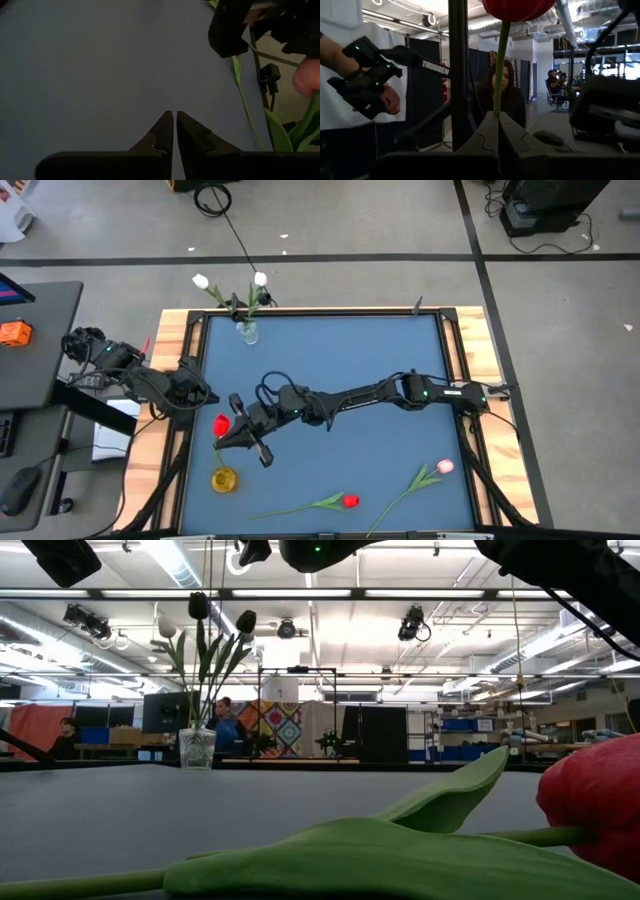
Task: Sort flowers into vase by color
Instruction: Put the top red tulip into the yellow vase, then put the pink tulip into the yellow vase
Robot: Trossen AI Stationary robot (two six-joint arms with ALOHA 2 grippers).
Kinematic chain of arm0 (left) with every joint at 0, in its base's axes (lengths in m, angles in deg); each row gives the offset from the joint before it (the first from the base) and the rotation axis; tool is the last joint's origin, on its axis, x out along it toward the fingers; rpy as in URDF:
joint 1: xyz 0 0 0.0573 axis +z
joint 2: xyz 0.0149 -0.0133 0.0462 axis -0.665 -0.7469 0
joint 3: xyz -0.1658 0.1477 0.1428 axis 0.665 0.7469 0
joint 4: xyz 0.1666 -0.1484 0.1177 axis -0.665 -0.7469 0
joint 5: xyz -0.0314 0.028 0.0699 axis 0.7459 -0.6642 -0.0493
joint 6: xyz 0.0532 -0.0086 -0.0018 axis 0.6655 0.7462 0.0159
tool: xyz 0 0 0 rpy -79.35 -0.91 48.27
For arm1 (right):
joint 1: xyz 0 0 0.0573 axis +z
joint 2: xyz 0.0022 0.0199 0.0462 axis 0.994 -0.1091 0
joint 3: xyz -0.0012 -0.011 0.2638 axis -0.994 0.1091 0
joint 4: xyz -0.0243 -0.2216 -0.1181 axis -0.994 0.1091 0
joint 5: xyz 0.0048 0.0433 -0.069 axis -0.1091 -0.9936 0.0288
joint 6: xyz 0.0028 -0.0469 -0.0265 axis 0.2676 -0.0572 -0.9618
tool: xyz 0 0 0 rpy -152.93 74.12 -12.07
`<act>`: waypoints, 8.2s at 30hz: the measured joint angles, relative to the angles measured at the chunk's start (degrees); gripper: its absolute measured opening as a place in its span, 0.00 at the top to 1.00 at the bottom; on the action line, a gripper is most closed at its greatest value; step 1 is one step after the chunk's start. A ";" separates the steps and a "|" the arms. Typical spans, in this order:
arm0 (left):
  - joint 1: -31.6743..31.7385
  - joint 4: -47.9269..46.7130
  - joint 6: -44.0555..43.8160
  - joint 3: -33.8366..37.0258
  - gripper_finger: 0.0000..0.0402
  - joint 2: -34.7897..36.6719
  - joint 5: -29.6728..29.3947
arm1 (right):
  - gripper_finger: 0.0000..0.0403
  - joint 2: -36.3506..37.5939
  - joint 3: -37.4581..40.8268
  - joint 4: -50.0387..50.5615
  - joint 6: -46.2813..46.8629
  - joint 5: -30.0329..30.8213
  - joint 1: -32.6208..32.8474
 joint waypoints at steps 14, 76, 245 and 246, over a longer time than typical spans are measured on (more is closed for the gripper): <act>0.00 -0.02 -0.02 0.00 0.93 -0.02 0.00 | 0.92 -0.02 0.00 6.13 0.39 2.68 0.31; 0.00 0.55 -1.35 0.00 0.98 -0.13 -5.23 | 0.44 22.93 0.04 32.92 2.73 4.83 -2.57; 0.07 10.19 -14.05 0.04 0.74 -5.38 -7.40 | 1.00 48.63 55.67 83.21 86.83 56.24 19.05; 0.07 11.50 -13.11 0.04 0.74 -5.38 -7.71 | 1.00 49.38 55.67 80.41 82.19 57.88 18.33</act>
